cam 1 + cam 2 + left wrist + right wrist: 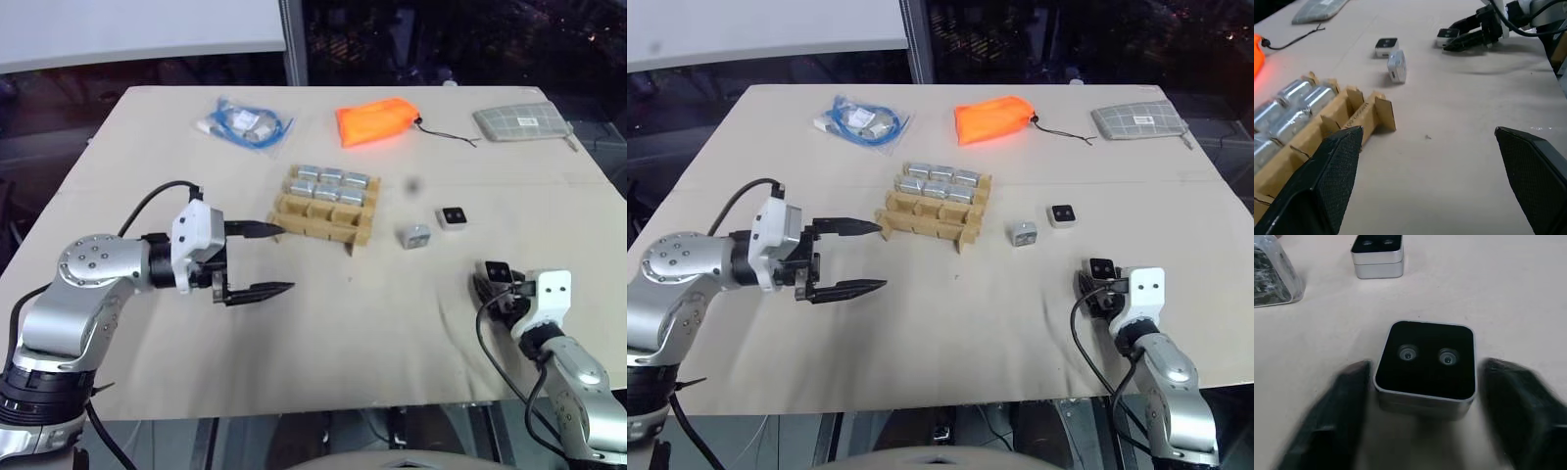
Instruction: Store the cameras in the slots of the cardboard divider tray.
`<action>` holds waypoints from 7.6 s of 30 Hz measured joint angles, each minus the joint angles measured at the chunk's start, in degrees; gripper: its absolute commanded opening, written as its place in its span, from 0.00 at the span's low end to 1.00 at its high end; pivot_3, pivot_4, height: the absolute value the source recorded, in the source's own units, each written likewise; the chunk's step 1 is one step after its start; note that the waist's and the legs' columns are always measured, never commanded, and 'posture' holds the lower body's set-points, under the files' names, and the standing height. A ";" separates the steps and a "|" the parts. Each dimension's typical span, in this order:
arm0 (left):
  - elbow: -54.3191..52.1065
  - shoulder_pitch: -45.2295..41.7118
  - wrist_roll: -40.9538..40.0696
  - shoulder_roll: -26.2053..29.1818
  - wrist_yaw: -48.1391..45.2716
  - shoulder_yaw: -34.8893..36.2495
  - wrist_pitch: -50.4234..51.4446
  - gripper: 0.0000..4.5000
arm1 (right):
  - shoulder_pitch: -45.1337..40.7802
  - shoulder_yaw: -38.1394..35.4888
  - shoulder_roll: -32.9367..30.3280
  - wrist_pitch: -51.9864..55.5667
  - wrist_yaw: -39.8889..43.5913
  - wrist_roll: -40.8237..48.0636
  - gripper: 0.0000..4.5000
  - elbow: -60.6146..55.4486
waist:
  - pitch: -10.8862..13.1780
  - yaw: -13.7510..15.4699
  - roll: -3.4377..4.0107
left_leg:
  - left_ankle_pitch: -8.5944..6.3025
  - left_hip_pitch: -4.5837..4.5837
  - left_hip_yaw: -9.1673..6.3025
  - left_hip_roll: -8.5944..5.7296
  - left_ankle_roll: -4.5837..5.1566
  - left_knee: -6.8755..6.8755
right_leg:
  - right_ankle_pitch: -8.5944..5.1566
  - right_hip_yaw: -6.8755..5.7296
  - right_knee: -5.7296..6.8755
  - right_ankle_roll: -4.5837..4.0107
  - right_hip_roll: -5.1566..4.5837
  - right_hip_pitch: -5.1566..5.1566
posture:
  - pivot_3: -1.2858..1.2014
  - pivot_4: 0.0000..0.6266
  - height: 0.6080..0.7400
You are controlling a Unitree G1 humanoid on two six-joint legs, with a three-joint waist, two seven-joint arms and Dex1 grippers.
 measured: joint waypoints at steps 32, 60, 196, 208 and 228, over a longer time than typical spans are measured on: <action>-3.42 -3.23 -30.90 -13.19 25.59 0.10 38.76 1.00 | -32.26 32.95 -9.43 -51.72 25.81 -27.00 0.43 16.07 | 0.21 -0.67 -0.31 | 0.18 0.00 -0.11 -0.06 -0.29 0.09 | 0.02 -0.04 0.06 0.01 -0.01 0.03 | 0.52 0.24 1.00; -3.19 -3.32 -30.47 -12.21 22.34 -0.50 41.23 0.18 | -34.96 33.76 -7.53 -61.01 20.02 -31.69 0.43 19.57 | 0.22 -0.73 -0.32 | 0.20 0.02 -0.10 -0.05 -0.34 0.09 | 0.03 -0.04 0.08 0.01 -0.03 0.04 | 0.52 0.24 1.00; -3.81 -0.60 -15.68 1.48 0.11 12.20 22.57 0.82 | -45.15 20.78 -25.39 -4.43 46.11 -1.70 1.00 32.42 | 1.01 -0.85 -0.35 | -0.09 -0.10 -0.07 0.08 0.15 0.84 | 0.07 0.02 0.27 0.06 0.18 0.16 | 0.52 0.24 1.00; -9.73 6.61 -14.07 6.04 3.61 16.88 22.57 0.82 | -67.05 27.23 -15.77 -20.32 63.94 -12.18 1.00 67.19 | 1.10 -0.71 -0.26 | 0.01 -0.12 0.00 -0.01 -0.03 0.60 | 0.07 0.01 0.19 0.06 0.01 0.08 | 0.52 0.24 1.00; -10.81 7.68 -14.21 6.25 5.41 18.33 22.25 0.84 | -72.77 26.35 -13.26 -26.65 68.36 -18.03 0.16 79.32 | 1.17 -0.98 -0.14 | 0.11 -0.08 0.06 -0.05 -0.20 0.21 | 0.07 0.03 0.11 0.05 0.00 -0.05 | 0.52 0.24 1.00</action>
